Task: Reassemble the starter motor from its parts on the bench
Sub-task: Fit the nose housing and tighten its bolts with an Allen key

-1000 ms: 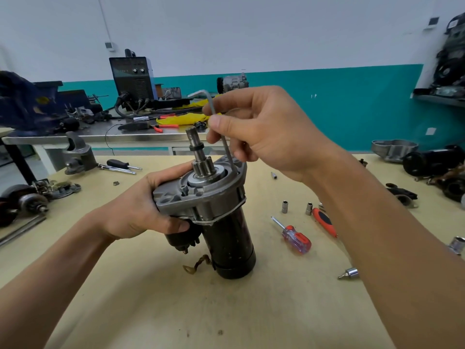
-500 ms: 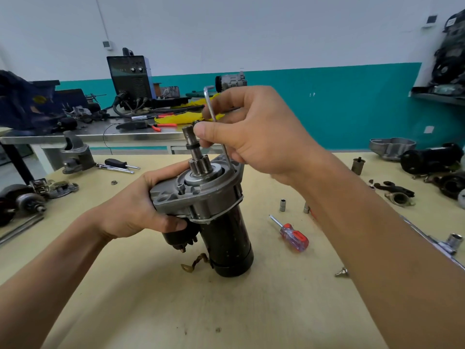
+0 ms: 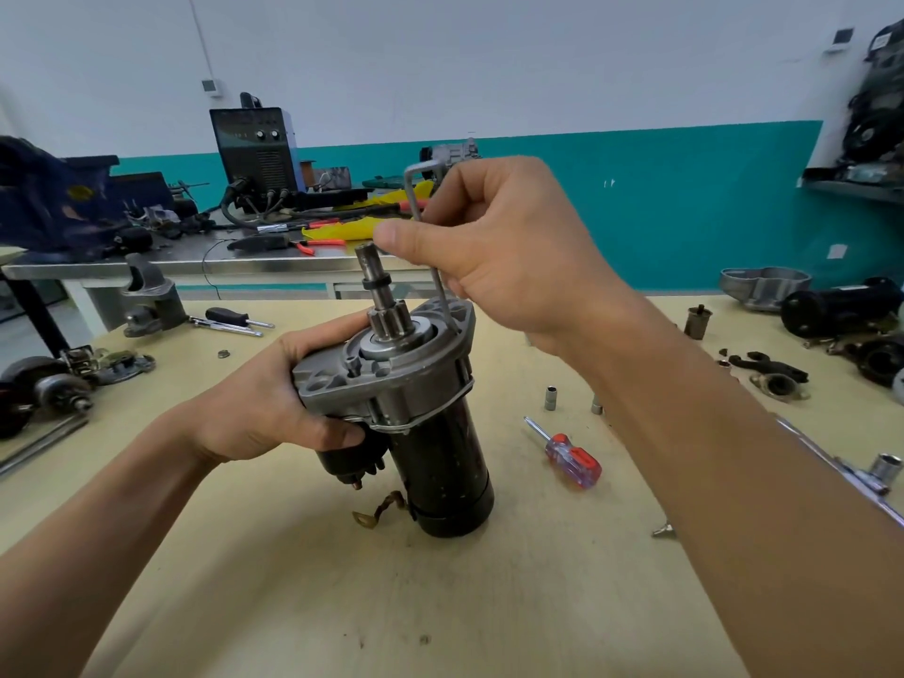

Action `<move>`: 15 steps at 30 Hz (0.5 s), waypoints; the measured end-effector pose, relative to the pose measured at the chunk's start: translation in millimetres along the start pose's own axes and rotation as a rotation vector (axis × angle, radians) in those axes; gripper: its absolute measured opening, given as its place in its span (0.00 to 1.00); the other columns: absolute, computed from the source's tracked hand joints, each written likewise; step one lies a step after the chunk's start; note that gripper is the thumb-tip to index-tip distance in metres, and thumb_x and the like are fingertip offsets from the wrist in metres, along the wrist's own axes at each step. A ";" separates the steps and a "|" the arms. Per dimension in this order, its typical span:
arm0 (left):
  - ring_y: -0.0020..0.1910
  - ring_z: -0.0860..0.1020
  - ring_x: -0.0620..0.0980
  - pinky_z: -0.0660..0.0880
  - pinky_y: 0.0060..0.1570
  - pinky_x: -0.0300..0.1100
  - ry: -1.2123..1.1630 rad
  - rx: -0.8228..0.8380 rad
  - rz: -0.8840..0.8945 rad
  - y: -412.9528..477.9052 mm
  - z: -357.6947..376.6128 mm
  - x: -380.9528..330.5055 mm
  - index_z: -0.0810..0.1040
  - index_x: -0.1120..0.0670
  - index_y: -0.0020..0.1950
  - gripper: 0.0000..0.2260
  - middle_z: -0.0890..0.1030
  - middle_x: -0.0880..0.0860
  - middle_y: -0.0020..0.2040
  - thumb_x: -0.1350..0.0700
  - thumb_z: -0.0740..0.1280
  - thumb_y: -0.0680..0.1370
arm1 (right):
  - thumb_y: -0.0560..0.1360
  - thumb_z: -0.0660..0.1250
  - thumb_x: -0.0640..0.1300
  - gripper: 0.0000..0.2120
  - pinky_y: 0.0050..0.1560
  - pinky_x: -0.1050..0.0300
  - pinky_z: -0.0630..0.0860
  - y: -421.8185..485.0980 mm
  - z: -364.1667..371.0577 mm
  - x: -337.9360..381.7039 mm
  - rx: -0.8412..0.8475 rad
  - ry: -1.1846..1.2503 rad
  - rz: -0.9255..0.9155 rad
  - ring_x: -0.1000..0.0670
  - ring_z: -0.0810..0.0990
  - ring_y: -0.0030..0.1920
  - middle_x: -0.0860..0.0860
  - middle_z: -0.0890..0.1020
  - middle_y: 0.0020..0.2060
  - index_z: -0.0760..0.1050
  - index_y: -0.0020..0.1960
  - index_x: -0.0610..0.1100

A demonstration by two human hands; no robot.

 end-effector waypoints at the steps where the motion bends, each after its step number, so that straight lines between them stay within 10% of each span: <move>1: 0.62 0.79 0.59 0.76 0.64 0.54 0.001 0.003 0.000 0.1 0.0 0.1 0.66 0.54 0.76 0.41 0.81 0.56 0.64 0.61 0.76 0.64 | 0.71 0.78 0.45 0.13 0.31 0.59 0.71 -0.1 0.9 -0.8 -0.006 -0.004 0.009 0.57 0.71 0.25 0.52 0.77 0.28 0.74 0.35 0.47; 6: 0.62 0.79 0.59 0.77 0.63 0.56 -0.006 0.001 -0.001 -1.0 -0.4 0.9 0.66 0.55 0.76 0.42 0.81 0.55 0.65 0.61 0.76 0.63 | 0.76 0.72 0.37 0.04 0.23 0.65 0.70 -1.6 -5.0 3.4 0.125 0.133 0.060 0.55 0.72 0.22 0.48 0.84 0.35 0.79 0.50 0.42; 15: 0.63 0.79 0.59 0.77 0.62 0.53 -0.025 0.013 0.008 0.1 0.2 -0.7 0.67 0.56 0.75 0.40 0.79 0.56 0.66 0.62 0.75 0.64 | 0.81 0.65 0.39 0.10 0.24 0.68 0.68 0.0 -5.5 7.3 0.145 0.080 0.044 0.55 0.74 0.25 0.49 0.83 0.35 0.81 0.43 0.44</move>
Point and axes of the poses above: each hand's wrist, its own y-axis towards the middle knuckle, its own z-axis out of the palm, x = y × z, the point moved 1 cm from there along y, towards the middle knuckle
